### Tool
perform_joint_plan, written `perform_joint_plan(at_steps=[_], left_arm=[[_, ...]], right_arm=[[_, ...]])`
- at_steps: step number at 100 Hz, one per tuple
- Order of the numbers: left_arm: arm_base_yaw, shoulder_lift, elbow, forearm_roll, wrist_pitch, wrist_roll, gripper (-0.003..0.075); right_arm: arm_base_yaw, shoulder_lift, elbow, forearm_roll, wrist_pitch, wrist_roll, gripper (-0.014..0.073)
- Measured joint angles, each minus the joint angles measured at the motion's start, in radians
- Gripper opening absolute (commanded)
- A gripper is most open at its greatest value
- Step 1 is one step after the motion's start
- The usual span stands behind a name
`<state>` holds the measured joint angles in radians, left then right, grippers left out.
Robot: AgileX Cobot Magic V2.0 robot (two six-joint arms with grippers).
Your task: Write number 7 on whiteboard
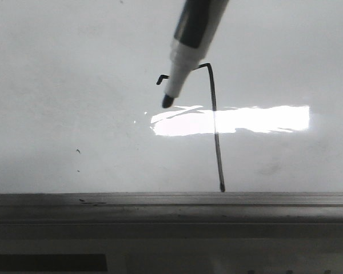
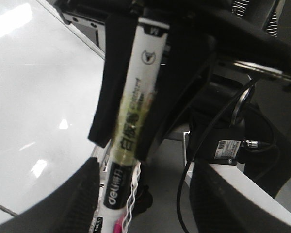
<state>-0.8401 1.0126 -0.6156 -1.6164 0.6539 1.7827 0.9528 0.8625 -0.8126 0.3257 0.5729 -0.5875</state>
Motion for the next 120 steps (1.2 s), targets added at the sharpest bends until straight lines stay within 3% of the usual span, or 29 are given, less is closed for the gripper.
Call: perform_joint_plan(at_steps=[16, 23, 50, 75, 84, 101, 106, 113, 120], left_arm=[[0.000, 0.050, -0.020, 0.002, 0.012, 0.000, 0.0382], [0.000, 0.054, -0.022, 0.006, 0.012, 0.000, 0.0342], [0.000, 0.056, -0.022, 0.055, 0.016, 0.015, -0.0022], [0.000, 0.056, -0.022, 0.074, 0.026, 0.024, -0.0020], [0.000, 0.056, -0.022, 0.074, 0.029, 0.024, -0.0020], [0.000, 0.056, -0.022, 0.077, 0.029, 0.010, -0.0020], [0.000, 0.056, -0.022, 0.080, 0.029, 0.006, -0.0020], [0.000, 0.052, -0.022, 0.096, 0.042, 0.004, -0.0020], [0.000, 0.050, -0.022, 0.105, 0.053, 0.004, -0.0020]], right_arm=[[0.023, 0.000, 0.000, 0.004, -0.002, -0.002, -0.0071], [0.023, 0.000, 0.000, 0.004, -0.002, -0.002, -0.0071], [0.023, 0.000, 0.000, 0.011, 0.001, -0.004, -0.0071], [0.027, 0.000, 0.000, 0.012, 0.010, -0.004, -0.0063], [0.027, 0.000, 0.000, 0.012, 0.008, -0.006, 0.0033], [0.027, 0.000, 0.000, 0.012, -0.020, -0.014, 0.0475], [0.027, 0.000, 0.000, 0.003, -0.032, -0.019, 0.0563], [0.021, 0.000, 0.000, -0.008, -0.040, -0.027, 0.0620], [0.021, 0.000, 0.000, -0.018, -0.045, -0.035, 0.0615]])
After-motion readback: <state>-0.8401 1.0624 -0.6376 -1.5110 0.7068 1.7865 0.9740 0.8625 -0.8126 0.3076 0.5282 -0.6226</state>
